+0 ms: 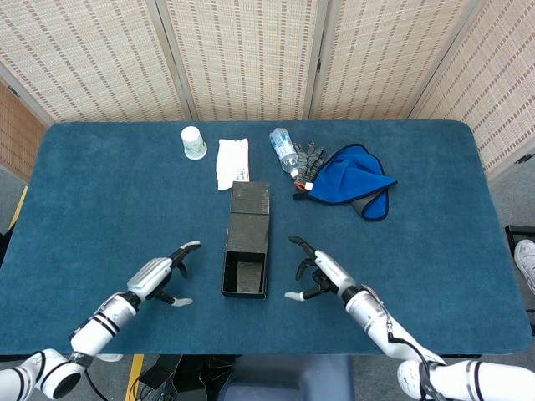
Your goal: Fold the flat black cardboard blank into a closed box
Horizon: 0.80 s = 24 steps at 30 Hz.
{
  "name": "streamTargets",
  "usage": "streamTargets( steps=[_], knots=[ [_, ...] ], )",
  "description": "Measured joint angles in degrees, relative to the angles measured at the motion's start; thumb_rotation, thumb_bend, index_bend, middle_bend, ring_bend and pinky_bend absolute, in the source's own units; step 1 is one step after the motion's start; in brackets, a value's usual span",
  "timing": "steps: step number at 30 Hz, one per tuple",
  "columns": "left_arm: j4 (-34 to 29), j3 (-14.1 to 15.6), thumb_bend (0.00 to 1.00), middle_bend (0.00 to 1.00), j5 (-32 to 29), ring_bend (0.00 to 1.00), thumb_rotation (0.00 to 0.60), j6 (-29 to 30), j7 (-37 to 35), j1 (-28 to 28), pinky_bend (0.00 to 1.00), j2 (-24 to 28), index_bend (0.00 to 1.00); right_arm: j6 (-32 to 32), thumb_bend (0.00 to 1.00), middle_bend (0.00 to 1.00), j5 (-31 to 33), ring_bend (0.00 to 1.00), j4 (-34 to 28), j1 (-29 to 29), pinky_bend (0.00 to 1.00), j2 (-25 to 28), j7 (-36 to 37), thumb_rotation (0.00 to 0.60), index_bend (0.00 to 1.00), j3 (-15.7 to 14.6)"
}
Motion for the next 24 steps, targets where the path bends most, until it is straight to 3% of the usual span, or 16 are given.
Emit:
streamTargets(
  steps=[9,24],
  knots=[
    [2.3,-1.2,0.08,0.0,-0.3,0.46,0.6,-2.5,-3.4,-2.0,0.85,-3.3,0.0,4.2,0.0,0.0,-1.5,0.49,-8.1,-2.3,0.97,7.3,1.2,0.6,0.0,3.9],
    [6.0,-3.1,0.08,0.0,-2.6,0.46,0.6,-8.1,-8.9,-5.6,0.85,-7.4,0.0,5.2,0.0,0.0,-4.8,0.49,-7.1,-3.8,0.97,7.7,4.6,0.6,0.0,3.3]
  ],
)
